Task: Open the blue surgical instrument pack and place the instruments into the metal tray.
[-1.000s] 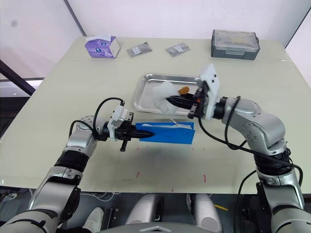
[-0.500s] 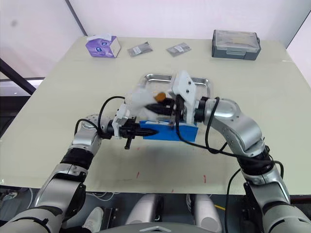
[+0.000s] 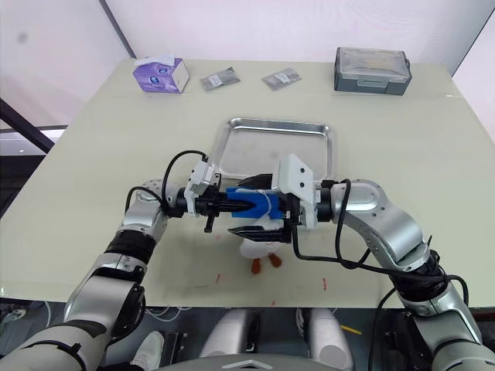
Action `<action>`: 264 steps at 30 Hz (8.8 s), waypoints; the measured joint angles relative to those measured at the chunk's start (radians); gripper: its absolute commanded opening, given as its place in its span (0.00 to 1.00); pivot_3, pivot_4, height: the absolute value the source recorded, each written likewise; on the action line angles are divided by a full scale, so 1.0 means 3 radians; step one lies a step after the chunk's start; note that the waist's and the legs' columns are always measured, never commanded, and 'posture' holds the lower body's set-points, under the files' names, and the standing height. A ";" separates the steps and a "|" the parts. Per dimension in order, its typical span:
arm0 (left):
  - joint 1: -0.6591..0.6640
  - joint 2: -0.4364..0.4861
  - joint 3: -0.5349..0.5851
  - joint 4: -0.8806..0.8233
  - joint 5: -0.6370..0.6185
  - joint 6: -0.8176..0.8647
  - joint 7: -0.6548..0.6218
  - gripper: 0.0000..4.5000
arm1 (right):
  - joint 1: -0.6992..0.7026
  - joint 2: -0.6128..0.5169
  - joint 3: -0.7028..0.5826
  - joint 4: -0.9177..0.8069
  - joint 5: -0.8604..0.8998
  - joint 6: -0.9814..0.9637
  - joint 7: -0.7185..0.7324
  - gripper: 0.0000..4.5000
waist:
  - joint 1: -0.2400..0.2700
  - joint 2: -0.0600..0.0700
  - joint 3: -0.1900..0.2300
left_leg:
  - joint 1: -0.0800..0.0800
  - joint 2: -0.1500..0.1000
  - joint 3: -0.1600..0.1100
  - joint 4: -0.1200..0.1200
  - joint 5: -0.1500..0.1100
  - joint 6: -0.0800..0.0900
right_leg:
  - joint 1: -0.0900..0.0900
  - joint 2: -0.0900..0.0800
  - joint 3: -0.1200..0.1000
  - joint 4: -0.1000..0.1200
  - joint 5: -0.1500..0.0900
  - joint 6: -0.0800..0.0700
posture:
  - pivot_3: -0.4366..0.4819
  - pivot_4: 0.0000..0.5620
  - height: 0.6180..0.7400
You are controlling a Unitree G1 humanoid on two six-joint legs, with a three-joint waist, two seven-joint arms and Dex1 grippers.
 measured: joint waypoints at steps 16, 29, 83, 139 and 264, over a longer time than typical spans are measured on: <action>0.0073 0.0060 -0.0019 -0.0109 -0.0047 -0.0025 -0.0034 0.00 | 0.0654 -0.0389 -0.0708 0.0900 -0.0141 -0.0515 0.0248 0.98 | 0.0005 -0.0001 0.0001 | 0.0001 0.0001 0.0003 0.0000 0.0000 0.0000 | 0.0001 0.0001 0.0002 -0.0001 0.0000 0.0000 | 0.48 0.27 0.98; 0.0107 0.0112 -0.0056 -0.0134 -0.0115 -0.0028 -0.0035 0.00 | 0.0738 -0.0071 -0.0424 0.1473 -0.0324 -0.0664 0.0437 0.98 | 0.0004 0.0000 0.0001 | 0.0001 0.0001 0.0003 0.0000 0.0000 0.0000 | 0.0001 0.0001 0.0002 0.0000 0.0000 0.0000 | 0.48 0.27 0.98; 0.0858 0.0438 -0.0238 -0.1633 -0.0284 0.1237 0.0696 0.98 | 0.0781 0.0107 -0.0606 0.1512 -0.0319 -0.0756 0.0488 0.00 | 0.0002 0.0006 0.0005 | 0.0004 0.0001 0.0005 -0.0001 0.0000 0.0000 | 0.0001 0.0000 0.0005 0.0001 0.0000 0.0000 | 0.48 0.27 0.98; 0.1135 0.1744 0.0705 -0.1776 -0.0906 0.2410 0.0188 0.01 | 0.0793 0.0505 -0.0987 0.0648 0.1032 -0.0088 -0.0042 0.00 | 0.0006 0.0009 0.0015 | 0.0006 0.0012 0.0006 -0.0007 0.0000 0.0000 | 0.0000 -0.0001 0.0005 0.0000 0.0000 -0.0001 | 0.48 0.27 0.98; 0.0069 0.0914 -0.0413 -0.0475 -0.0579 0.0789 -0.0045 0.00 | 0.0703 -0.0212 -0.0327 0.1261 -0.0525 -0.1089 0.0794 0.99 | 0.0005 -0.0008 0.0039 | 0.0007 0.0003 0.0015 0.0000 0.0000 -0.0001 | -0.0001 0.0001 0.0010 0.0005 0.0000 -0.0001 | 0.48 0.27 0.98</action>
